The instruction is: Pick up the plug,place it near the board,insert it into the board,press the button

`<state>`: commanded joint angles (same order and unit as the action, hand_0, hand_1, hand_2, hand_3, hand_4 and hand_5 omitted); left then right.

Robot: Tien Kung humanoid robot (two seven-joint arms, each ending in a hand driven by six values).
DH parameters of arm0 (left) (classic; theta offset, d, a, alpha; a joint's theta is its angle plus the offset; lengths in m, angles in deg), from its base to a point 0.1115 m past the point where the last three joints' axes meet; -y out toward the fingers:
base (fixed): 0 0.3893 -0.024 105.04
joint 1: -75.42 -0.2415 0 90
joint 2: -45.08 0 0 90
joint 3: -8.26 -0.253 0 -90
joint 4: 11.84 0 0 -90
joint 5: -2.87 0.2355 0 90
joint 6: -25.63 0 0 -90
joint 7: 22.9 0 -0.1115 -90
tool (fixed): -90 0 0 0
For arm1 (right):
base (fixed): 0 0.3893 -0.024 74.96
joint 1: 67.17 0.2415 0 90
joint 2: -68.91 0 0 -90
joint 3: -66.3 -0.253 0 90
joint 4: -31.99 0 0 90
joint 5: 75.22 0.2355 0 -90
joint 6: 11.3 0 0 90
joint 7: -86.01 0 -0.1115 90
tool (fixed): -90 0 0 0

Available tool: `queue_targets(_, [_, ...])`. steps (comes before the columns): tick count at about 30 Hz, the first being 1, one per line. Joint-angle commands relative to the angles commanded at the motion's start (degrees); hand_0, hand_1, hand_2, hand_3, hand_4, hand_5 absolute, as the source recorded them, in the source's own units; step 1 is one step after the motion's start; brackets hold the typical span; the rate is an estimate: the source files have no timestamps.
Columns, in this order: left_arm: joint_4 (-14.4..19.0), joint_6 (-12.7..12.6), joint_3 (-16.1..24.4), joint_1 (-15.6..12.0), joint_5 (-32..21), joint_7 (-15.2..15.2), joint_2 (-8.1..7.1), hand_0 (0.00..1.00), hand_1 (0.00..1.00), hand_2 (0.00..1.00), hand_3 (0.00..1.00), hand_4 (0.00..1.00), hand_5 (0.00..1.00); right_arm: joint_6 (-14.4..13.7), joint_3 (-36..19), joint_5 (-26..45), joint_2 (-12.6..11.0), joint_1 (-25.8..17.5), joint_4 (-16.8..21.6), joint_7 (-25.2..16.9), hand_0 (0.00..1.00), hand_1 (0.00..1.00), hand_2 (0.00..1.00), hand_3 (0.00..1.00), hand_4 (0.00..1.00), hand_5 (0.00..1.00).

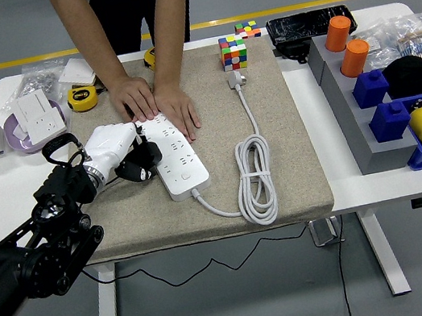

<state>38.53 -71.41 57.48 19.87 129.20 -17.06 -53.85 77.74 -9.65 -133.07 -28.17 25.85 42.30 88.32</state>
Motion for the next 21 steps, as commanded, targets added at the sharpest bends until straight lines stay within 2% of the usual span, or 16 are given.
queue_targets(2, [-0.01,0.19,0.00,0.00,0.00,0.04,-0.01,0.597,0.789,0.696,0.588,0.736,0.037,0.21,0.02,-0.03,0.01,-0.04,0.00,0.10,0.790,0.710,0.704,0.677,0.998,0.781])
queue_targets(3, [0.01,0.34,0.00,-0.02,0.04,0.09,-0.02,0.695,0.861,0.818,0.800,0.794,0.052,0.30,0.01,-0.05,0.04,-0.06,0.00,0.14,0.795,0.711,0.705,0.681,0.998,0.782])
queue_targets(14, [0.44,1.07,-0.36,-0.19,0.23,0.39,-0.14,0.724,0.880,0.845,0.823,0.812,0.052,0.35,-0.06,-0.28,0.01,-0.21,0.00,0.24,0.796,0.713,0.705,0.676,0.998,0.782])
queue_targets(15, [0.62,1.20,-0.33,-0.23,0.26,0.44,-0.20,0.732,0.890,0.853,0.824,0.840,0.053,0.36,-0.06,-0.28,0.00,-0.21,0.00,0.22,0.798,0.713,0.704,0.679,0.998,0.782])
queue_targets(21, [1.33,1.89,-0.55,-0.37,0.16,0.66,-0.55,0.736,0.895,0.856,0.831,0.862,0.053,0.36,-0.03,-0.18,0.04,-0.32,0.00,0.17,0.798,0.713,0.706,0.677,0.998,0.782])
